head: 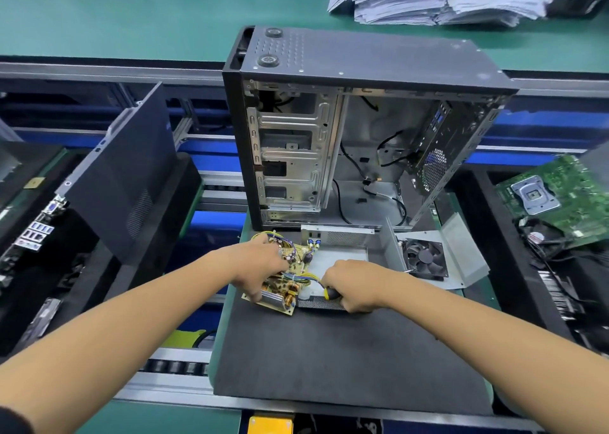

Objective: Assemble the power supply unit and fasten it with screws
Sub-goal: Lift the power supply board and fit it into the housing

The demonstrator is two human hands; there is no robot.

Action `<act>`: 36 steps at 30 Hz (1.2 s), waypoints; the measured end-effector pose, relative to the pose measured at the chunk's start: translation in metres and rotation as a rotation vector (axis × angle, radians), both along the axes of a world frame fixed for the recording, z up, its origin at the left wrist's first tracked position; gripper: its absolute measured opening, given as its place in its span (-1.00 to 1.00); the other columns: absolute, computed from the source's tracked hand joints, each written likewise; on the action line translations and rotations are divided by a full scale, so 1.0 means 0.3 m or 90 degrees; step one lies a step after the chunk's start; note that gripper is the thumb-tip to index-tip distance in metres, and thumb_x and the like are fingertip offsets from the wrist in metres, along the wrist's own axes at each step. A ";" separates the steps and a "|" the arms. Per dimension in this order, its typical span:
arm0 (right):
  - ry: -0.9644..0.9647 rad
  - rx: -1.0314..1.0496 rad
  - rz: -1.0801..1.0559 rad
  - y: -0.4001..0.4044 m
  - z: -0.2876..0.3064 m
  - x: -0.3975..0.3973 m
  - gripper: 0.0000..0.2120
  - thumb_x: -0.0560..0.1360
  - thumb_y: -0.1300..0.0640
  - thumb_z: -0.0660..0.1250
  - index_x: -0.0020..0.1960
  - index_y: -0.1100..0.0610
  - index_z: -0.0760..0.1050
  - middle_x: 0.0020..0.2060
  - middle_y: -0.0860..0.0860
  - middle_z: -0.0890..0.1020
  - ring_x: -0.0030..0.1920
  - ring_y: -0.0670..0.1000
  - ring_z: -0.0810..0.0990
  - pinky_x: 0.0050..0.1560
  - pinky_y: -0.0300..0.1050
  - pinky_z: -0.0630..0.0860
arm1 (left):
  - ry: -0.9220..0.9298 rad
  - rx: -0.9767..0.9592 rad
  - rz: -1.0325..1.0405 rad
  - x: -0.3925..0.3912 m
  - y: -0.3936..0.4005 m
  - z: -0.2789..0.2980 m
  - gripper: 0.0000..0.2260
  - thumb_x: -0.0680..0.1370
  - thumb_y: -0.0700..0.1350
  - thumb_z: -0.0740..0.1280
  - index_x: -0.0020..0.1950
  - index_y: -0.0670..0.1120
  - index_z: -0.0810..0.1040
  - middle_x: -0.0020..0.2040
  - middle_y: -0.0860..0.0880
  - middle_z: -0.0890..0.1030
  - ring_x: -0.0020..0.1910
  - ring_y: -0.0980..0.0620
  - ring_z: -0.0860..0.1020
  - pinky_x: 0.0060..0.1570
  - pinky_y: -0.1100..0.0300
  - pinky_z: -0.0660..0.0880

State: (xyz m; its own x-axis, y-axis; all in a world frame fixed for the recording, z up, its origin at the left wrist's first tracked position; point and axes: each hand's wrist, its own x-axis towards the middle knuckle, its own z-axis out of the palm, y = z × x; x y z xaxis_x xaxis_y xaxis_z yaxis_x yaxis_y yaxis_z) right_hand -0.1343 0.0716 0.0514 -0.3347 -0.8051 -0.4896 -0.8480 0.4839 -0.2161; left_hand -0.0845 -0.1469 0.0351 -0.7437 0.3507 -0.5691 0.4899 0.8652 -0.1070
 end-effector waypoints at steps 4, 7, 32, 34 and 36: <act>0.005 -0.006 0.002 0.012 -0.001 -0.001 -0.73 0.36 0.35 0.25 -0.28 -0.02 0.31 -0.31 -0.04 0.43 -0.29 0.07 0.38 -0.46 -0.19 0.15 | -0.026 0.037 0.036 -0.026 0.000 0.061 -0.55 0.34 0.10 0.48 0.11 -0.06 0.46 0.03 -0.07 0.51 -0.07 -0.01 0.30 -0.19 0.22 0.12; -0.014 -0.017 0.006 0.023 0.008 -0.001 -0.71 0.33 0.33 0.26 -0.38 0.06 0.20 -0.47 -0.03 0.31 -0.41 -0.01 0.25 -0.47 -0.12 0.10 | -0.041 0.098 0.084 -0.044 -0.012 0.106 -0.70 0.33 0.03 0.46 -0.07 -0.04 0.46 -0.09 -0.07 0.53 -0.10 -0.07 0.40 -0.32 0.34 0.06; -0.162 0.047 -0.289 0.113 0.167 -0.157 -0.79 0.44 0.08 0.42 -0.22 0.23 0.58 -0.36 0.02 0.68 -0.64 -0.08 0.43 -0.60 -0.36 0.31 | -0.043 0.467 0.478 -0.099 0.139 0.213 -0.60 0.37 0.08 0.49 -0.39 -0.03 0.31 -0.56 0.15 0.30 -0.52 0.13 0.28 -0.40 0.18 0.21; -0.096 0.061 -0.312 0.125 0.172 -0.166 -0.83 0.40 0.11 0.41 -0.28 0.20 0.54 -0.43 0.04 0.65 -0.63 -0.05 0.45 -0.61 -0.38 0.30 | 0.004 0.464 0.527 -0.099 0.185 0.206 -0.57 0.33 0.11 0.49 -0.42 -0.02 0.27 -0.56 0.13 0.26 -0.49 0.09 0.25 -0.43 0.17 0.16; -0.018 0.073 -0.325 0.132 0.172 -0.170 -0.87 0.36 0.16 0.38 -0.31 0.18 0.49 -0.47 0.08 0.63 -0.61 -0.02 0.46 -0.57 -0.36 0.33 | 0.047 0.460 0.570 -0.096 0.232 0.202 -0.53 0.29 0.14 0.49 -0.44 -0.01 0.22 -0.53 0.09 0.22 -0.47 0.05 0.22 -0.44 0.17 0.12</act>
State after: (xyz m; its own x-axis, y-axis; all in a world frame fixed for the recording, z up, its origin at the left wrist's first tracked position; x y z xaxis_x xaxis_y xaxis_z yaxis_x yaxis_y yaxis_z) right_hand -0.1853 0.1113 0.1030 -0.6565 -0.4835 -0.5790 -0.4924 0.8562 -0.1567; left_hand -0.1133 -0.0774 0.0956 -0.9139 -0.0926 -0.3952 -0.3170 0.7710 0.5523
